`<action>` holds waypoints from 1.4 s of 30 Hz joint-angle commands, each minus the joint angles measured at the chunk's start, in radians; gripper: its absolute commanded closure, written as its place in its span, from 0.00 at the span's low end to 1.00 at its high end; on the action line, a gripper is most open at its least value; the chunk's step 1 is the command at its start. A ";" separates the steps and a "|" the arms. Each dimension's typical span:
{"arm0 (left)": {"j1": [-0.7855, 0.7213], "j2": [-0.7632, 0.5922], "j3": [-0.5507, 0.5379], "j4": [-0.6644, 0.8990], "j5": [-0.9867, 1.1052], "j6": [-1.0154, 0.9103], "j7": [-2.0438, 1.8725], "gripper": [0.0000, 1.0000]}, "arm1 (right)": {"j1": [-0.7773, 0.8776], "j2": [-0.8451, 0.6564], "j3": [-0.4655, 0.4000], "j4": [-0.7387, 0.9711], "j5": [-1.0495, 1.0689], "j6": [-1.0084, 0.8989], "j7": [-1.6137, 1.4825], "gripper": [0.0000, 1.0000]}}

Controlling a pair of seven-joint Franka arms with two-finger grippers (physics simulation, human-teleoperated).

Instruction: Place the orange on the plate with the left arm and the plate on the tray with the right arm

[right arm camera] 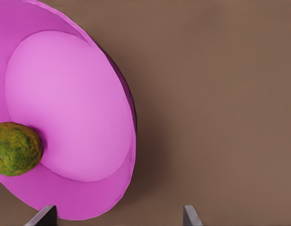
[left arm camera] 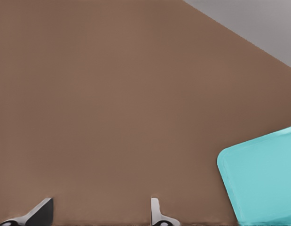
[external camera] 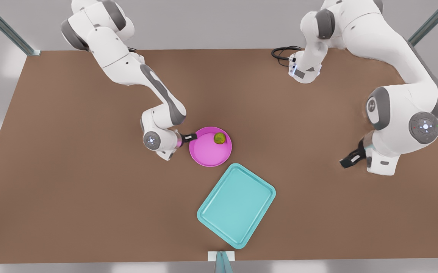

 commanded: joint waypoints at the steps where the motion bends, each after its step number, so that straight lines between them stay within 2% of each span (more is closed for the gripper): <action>1: 0.363 -0.102 -0.495 -0.064 0.288 -0.027 0.496 0.00 | 0.005 0.020 0.001 0.009 0.048 0.227 -0.075 0.00; 2: 0.389 -0.202 -0.545 -0.182 0.282 0.109 0.492 0.00 | 0.004 0.021 -0.001 0.008 0.048 0.234 -0.075 0.00; 3: 0.342 -0.168 -0.520 -0.109 0.293 0.060 0.492 0.00 | -0.001 0.020 -0.001 0.008 0.048 0.232 -0.078 0.00; 4: 0.344 -0.079 -0.518 0.020 0.269 0.009 0.496 0.00 | -0.007 0.020 0.001 0.006 0.046 0.229 -0.086 0.00; 5: 0.345 -0.073 -0.518 0.040 0.240 -0.012 0.500 0.00 | -0.007 0.021 -0.001 0.005 0.046 0.229 -0.086 0.00; 7: 0.342 -0.090 -0.511 0.030 0.192 -0.124 0.428 0.00 | -0.002 0.040 0.001 0.005 0.046 0.231 -0.086 0.00; 18: 0.341 -0.081 -0.512 0.042 0.218 -0.124 0.340 0.00 | 0.007 0.094 0.001 0.025 0.048 0.243 -0.081 0.00; 22: 0.342 -0.125 -0.505 0.043 0.213 -0.178 0.342 0.00 | 0.007 0.094 0.001 0.026 0.048 0.246 -0.086 0.00; 23: 0.342 -0.140 -0.506 0.043 0.215 -0.178 0.354 0.00 | 0.007 0.095 0.001 0.026 0.046 0.246 -0.087 0.04; 25: 0.344 -0.154 -0.502 0.043 0.215 -0.176 0.361 0.00 | 0.007 0.095 0.001 0.026 0.045 0.246 -0.090 0.26; 29: 0.345 -0.163 -0.505 0.073 0.134 -0.186 0.358 0.00 | 0.007 0.104 0.001 0.026 0.043 0.246 -0.109 0.29; 33: 0.342 -0.113 -0.509 0.085 0.127 -0.149 0.340 0.00 | 0.010 0.115 0.002 0.028 0.045 0.243 -0.107 0.35; 39: 0.355 -0.064 -0.482 0.073 0.149 -0.107 0.358 0.00 | 0.005 0.115 0.002 0.051 0.043 0.234 -0.126 0.79; 42: 0.339 -0.074 -0.492 0.073 0.141 -0.121 0.340 0.00 | 0.005 0.114 0.002 0.051 0.045 0.234 -0.149 0.79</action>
